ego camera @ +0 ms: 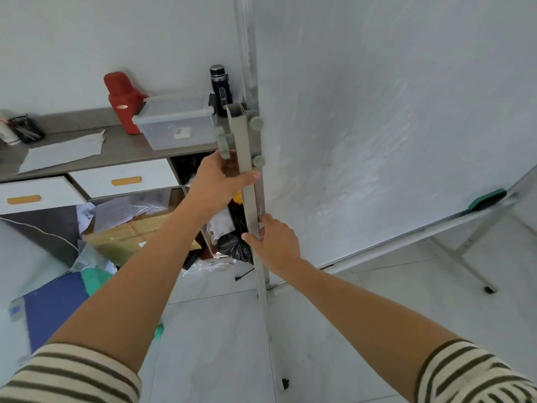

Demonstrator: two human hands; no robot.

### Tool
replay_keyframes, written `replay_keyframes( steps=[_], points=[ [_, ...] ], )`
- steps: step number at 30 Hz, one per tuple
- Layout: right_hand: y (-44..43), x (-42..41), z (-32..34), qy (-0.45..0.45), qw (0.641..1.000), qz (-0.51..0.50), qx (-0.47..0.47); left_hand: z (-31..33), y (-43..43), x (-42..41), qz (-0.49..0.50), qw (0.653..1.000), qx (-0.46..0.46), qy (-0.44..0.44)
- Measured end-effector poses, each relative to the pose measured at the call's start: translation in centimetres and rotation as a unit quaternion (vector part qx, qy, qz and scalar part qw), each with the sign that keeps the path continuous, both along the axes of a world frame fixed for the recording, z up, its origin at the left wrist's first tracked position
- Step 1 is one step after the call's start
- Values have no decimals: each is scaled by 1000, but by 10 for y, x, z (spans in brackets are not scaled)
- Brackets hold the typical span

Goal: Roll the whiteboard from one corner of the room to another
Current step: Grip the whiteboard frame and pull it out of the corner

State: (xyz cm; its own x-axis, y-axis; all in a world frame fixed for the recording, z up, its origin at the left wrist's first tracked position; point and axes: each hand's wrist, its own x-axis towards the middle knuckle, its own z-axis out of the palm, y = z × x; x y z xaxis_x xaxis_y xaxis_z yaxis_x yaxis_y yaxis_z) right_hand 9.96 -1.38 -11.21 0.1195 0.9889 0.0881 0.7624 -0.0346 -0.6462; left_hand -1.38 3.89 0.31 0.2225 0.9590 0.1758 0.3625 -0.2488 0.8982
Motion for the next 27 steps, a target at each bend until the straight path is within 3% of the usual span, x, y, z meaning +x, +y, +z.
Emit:
replay_keyframes(
  steps=[6, 12, 20, 27],
  points=[
    [-38, -2, 3, -16, 1000, -13, 9, 1, -42, -8, -35, 999, 2, 14],
    [-115, -17, -5, -11, 999, -22, 25, -13, -107, -24, -67, 997, -14, -35],
    [-204, -51, -2, -6, 997, -77, 2, -20, -190, -43, -114, 991, 8, -70],
    [-265, -112, -1, -24, 986, -168, 2, -16, -235, -95, -200, 979, 13, -37]
  ],
)
